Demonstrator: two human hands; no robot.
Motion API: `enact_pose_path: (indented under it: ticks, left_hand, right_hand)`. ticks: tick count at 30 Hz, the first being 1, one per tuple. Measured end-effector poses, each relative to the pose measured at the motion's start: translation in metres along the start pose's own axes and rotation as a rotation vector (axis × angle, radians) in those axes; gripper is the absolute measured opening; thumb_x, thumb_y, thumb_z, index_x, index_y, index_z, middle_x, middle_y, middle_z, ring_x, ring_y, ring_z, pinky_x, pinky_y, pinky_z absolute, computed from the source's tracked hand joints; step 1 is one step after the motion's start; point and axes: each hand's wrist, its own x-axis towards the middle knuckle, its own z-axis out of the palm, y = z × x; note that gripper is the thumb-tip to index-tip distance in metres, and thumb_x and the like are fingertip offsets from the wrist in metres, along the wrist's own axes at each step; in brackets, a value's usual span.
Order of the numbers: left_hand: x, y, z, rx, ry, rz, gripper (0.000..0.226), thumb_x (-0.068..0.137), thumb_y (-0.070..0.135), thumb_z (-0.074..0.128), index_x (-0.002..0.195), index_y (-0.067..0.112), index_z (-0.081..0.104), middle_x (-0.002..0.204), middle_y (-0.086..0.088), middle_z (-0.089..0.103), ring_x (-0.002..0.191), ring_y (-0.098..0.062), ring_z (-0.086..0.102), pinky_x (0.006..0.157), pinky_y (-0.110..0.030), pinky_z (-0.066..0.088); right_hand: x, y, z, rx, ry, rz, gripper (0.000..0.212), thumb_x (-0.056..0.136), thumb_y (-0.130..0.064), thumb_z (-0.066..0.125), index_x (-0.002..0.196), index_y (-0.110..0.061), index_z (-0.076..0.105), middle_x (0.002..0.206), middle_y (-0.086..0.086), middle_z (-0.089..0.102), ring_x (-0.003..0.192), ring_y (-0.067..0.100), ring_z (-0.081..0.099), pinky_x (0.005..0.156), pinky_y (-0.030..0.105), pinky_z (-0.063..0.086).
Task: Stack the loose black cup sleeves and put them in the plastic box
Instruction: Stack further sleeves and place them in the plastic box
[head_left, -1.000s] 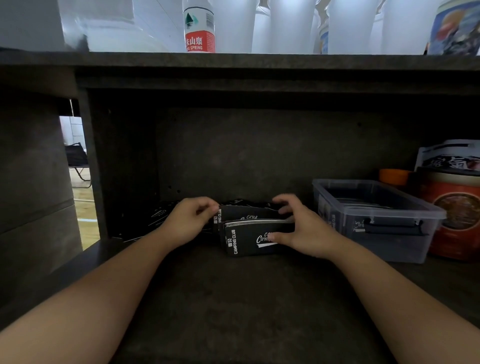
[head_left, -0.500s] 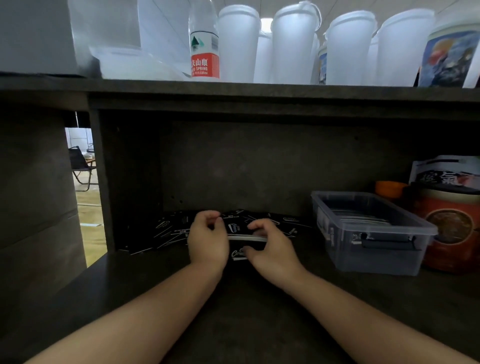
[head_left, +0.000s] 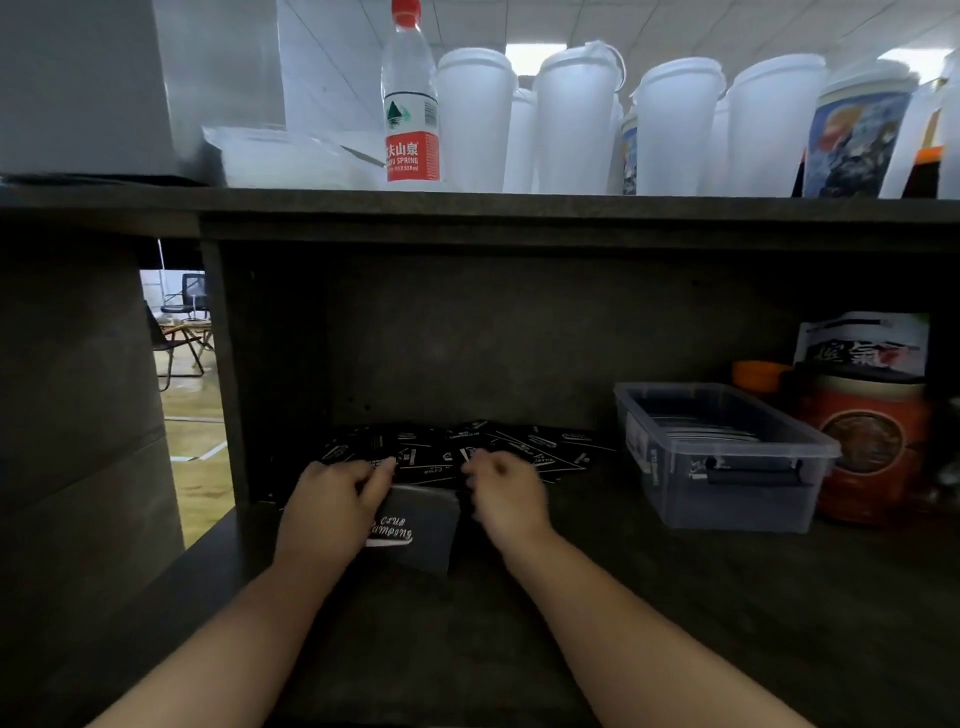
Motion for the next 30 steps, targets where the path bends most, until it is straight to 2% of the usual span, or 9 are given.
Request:
enact_pose_path:
  ticks: [2, 6, 10, 14, 20, 23, 24, 28, 30]
  left_hand:
    - [0.000, 0.005, -0.002, 0.051, 0.178, 0.067, 0.038, 0.092, 0.039, 0.055, 0.059, 0.021, 0.053, 0.061, 0.003, 0.052, 0.071, -0.012, 0.046, 0.062, -0.029, 0.037]
    - [0.001, 0.008, -0.004, 0.101, 0.248, 0.154, 0.033, 0.091, 0.019, 0.063, 0.061, 0.008, 0.061, 0.059, 0.007, 0.042, 0.071, -0.016, 0.041, 0.064, -0.033, 0.038]
    - [-0.009, 0.006, -0.008, 0.105, 0.148, 0.128, 0.040, 0.095, 0.016, 0.055, 0.055, 0.015, 0.053, 0.055, 0.006, 0.044, 0.071, -0.018, 0.045, 0.065, -0.030, 0.033]
    - [-0.019, 0.011, -0.014, 0.093, 0.106, 0.103, 0.045, 0.097, 0.019, 0.048, 0.053, 0.025, 0.041, 0.053, 0.009, 0.043, 0.067, -0.015, 0.042, 0.061, -0.030, 0.029]
    - [-0.019, 0.017, -0.013, 0.187, 0.123, 0.062, 0.041, 0.099, 0.022, 0.044, 0.057, 0.020, 0.044, 0.059, 0.003, 0.050, 0.070, -0.018, 0.044, 0.061, -0.029, 0.030]
    - [-0.018, 0.019, -0.013, 0.186, 0.125, 0.043, 0.041, 0.099, 0.023, 0.043, 0.058, 0.019, 0.046, 0.061, 0.002, 0.050, 0.070, -0.017, 0.043, 0.061, -0.030, 0.031]
    - [-0.019, 0.018, -0.013, 0.183, 0.121, 0.036, 0.041, 0.099, 0.024, 0.042, 0.059, 0.019, 0.047, 0.061, 0.003, 0.051, 0.071, -0.017, 0.044, 0.061, -0.031, 0.032]
    - [-0.016, 0.013, -0.010, 0.194, 0.104, 0.021, 0.038, 0.098, 0.027, 0.040, 0.063, 0.018, 0.051, 0.063, 0.002, 0.051, 0.079, -0.021, 0.051, 0.061, -0.032, 0.036]
    - [-0.015, 0.014, -0.011, 0.164, 0.126, 0.012, 0.028, 0.096, 0.026, 0.043, 0.075, 0.015, 0.057, 0.076, 0.001, 0.052, 0.087, -0.020, 0.050, 0.064, -0.032, 0.037]
  right_hand:
    - [0.014, 0.004, -0.015, -0.071, 0.109, 0.120, 0.017, 0.096, -0.034, 0.053, 0.089, -0.023, 0.064, 0.078, -0.002, 0.063, 0.075, 0.015, 0.062, 0.072, 0.035, 0.054]
    - [0.024, 0.008, -0.022, -0.178, 0.090, 0.265, 0.034, 0.094, -0.042, 0.057, 0.088, -0.009, 0.061, 0.074, 0.004, 0.064, 0.061, 0.014, 0.062, 0.056, 0.026, 0.048]
    - [0.028, 0.010, -0.011, -0.360, 0.077, 0.195, 0.033, 0.089, -0.043, 0.064, 0.085, -0.010, 0.066, 0.085, 0.007, 0.069, 0.077, 0.019, 0.066, 0.058, 0.025, 0.044]
    - [0.029, 0.010, -0.013, -0.288, 0.088, 0.250, 0.017, 0.089, -0.026, 0.064, 0.089, -0.010, 0.069, 0.087, 0.006, 0.069, 0.071, 0.015, 0.062, 0.048, 0.021, 0.038]
    - [0.029, 0.003, -0.017, -0.162, 0.098, 0.339, 0.027, 0.092, -0.035, 0.061, 0.085, -0.009, 0.058, 0.074, 0.004, 0.072, 0.071, 0.012, 0.068, 0.057, 0.024, 0.048]
    - [0.035, 0.001, -0.014, -0.156, 0.089, 0.388, 0.026, 0.086, -0.029, 0.070, 0.086, -0.010, 0.053, 0.085, 0.007, 0.073, 0.084, 0.016, 0.069, 0.075, 0.032, 0.057]
    - [0.035, 0.001, -0.013, -0.169, 0.089, 0.390, 0.023, 0.084, -0.023, 0.072, 0.092, -0.008, 0.056, 0.088, 0.008, 0.072, 0.085, 0.018, 0.069, 0.073, 0.031, 0.056]
    - [0.030, -0.001, -0.017, -0.230, 0.079, 0.277, 0.015, 0.090, -0.018, 0.063, 0.097, -0.004, 0.061, 0.077, 0.006, 0.063, 0.068, 0.016, 0.064, 0.053, 0.023, 0.047]
    - [0.022, -0.006, -0.020, -0.440, 0.161, 0.012, 0.014, 0.096, -0.022, 0.055, 0.095, -0.010, 0.061, 0.078, 0.004, 0.060, 0.064, 0.014, 0.055, 0.051, 0.023, 0.041]
